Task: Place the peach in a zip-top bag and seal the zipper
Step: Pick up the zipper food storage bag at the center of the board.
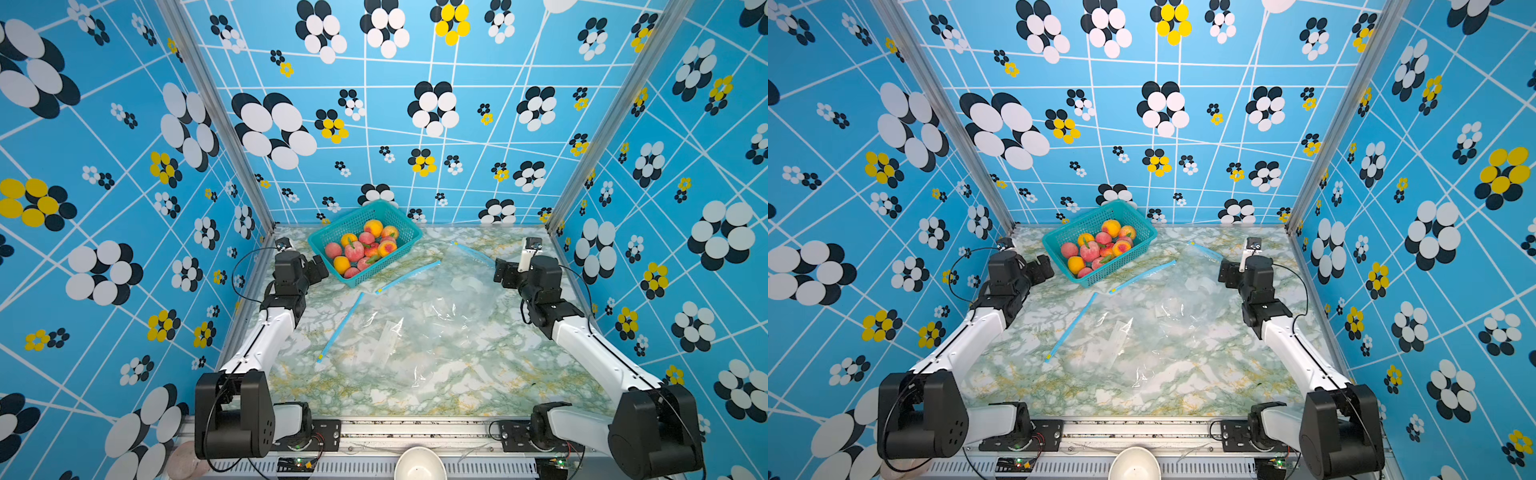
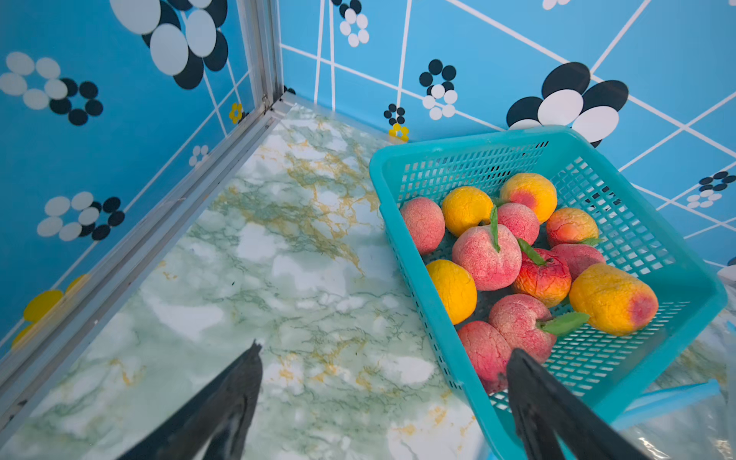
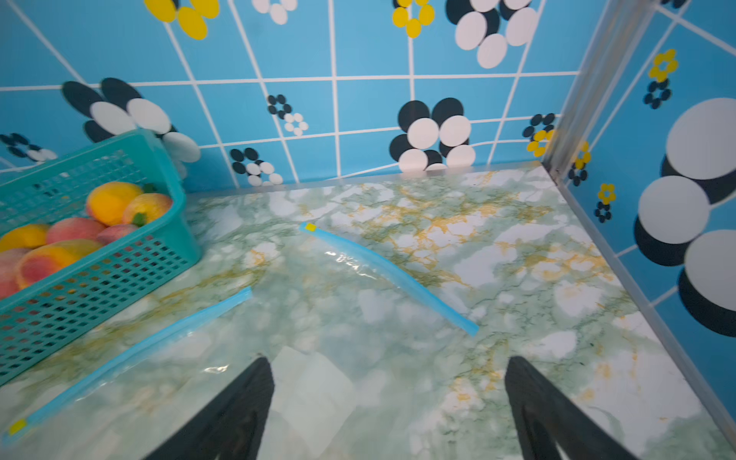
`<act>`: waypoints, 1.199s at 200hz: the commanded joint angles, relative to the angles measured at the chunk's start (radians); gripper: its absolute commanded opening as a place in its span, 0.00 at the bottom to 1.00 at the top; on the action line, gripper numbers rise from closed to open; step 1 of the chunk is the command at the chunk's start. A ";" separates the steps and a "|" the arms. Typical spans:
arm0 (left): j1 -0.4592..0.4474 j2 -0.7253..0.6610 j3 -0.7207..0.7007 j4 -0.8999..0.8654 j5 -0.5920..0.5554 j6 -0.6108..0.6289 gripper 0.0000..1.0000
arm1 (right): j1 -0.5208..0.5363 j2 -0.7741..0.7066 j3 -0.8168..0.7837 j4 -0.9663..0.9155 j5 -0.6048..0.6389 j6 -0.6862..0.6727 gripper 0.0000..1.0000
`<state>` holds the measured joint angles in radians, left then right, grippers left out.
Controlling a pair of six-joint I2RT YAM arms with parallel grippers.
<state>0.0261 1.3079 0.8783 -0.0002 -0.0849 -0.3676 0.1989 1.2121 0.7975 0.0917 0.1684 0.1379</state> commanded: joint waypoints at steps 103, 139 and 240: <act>-0.096 -0.044 0.179 -0.718 -0.034 -0.069 0.92 | 0.679 0.132 0.286 -0.670 0.082 0.492 0.75; -0.168 -0.026 0.184 -0.727 -0.109 -0.068 0.92 | 0.748 0.173 0.329 -0.816 0.090 0.629 0.71; -0.255 -0.026 0.188 -0.735 -0.199 -0.071 0.93 | 0.773 0.176 0.179 -0.600 -0.024 0.818 0.60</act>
<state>-0.2146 1.2816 1.0451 -0.6975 -0.2443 -0.4538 0.9665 1.3670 0.9878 -0.5884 0.1635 0.9020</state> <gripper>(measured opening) 0.931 0.611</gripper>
